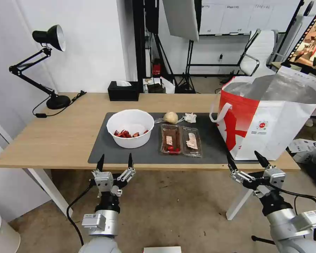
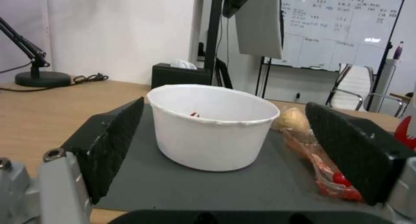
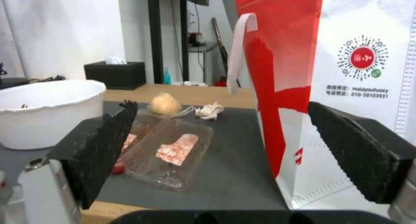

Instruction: Pick up the trash from the table and place it into the takeout bag.

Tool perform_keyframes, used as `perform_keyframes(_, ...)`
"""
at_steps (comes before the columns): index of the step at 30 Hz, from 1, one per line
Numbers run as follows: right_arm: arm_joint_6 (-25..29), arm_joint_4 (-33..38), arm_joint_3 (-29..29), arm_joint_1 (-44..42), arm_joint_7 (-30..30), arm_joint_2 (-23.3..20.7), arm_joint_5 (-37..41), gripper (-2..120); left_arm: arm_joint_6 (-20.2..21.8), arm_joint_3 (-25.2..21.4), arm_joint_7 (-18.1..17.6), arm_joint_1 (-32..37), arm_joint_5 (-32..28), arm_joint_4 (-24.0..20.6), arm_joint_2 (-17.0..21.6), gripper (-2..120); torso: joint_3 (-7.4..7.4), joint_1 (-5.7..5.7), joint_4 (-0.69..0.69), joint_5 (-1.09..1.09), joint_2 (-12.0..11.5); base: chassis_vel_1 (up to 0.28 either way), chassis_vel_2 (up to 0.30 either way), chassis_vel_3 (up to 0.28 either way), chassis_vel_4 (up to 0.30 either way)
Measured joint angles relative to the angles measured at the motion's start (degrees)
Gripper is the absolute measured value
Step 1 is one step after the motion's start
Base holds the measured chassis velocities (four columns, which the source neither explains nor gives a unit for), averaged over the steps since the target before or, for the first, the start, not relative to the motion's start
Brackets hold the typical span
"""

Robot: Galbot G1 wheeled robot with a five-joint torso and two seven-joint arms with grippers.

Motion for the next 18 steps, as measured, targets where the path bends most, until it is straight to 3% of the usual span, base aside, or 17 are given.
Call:
perform_keyframes(13, -1.51, -0.92, -0.92, 0.22, -0.23, -0.15, 1.23, 100, 0.28, -0.39, 0.98, 0.40, 0.23, -0.10, 0.20, 100, 0.00, -0.01, 0.00, 0.00, 0.00, 0.000, 0.000, 0.000, 0.000)
perform_keyframes(18, -7.67, -0.54, -2.79, 1.59, 2.24, -2.75, 11.90, 100, 1.30, -1.35, 1.80, 0.68, 0.38, -0.66, 0.56, 100, 0.00, -0.01, -0.01, 0.00, 0.00, 0.000, 0.000, 0.000, 0.000)
